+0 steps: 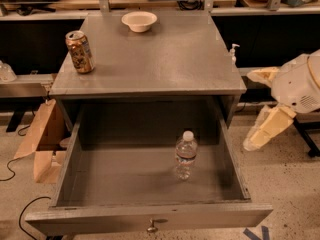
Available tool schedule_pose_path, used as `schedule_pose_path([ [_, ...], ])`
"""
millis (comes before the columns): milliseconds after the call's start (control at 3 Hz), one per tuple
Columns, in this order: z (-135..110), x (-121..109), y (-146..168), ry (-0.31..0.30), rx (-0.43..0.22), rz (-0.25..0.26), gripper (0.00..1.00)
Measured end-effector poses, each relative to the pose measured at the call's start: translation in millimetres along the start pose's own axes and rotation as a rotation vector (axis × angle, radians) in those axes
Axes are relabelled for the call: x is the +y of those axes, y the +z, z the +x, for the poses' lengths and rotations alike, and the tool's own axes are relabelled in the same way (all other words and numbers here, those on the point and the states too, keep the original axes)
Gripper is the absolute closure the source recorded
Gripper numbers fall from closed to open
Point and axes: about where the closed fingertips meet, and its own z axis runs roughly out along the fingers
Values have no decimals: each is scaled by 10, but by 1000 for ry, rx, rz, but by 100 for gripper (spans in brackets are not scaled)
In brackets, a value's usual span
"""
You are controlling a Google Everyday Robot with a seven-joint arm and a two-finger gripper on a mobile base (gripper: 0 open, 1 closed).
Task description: Pick water bottle from top drawer and place on counter
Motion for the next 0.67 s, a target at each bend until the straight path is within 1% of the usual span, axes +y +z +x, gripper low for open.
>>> schedule_pose_path([
  [333, 32, 2, 580, -3, -251, -29, 0],
  [667, 38, 134, 1046, 21, -480, -60, 0],
])
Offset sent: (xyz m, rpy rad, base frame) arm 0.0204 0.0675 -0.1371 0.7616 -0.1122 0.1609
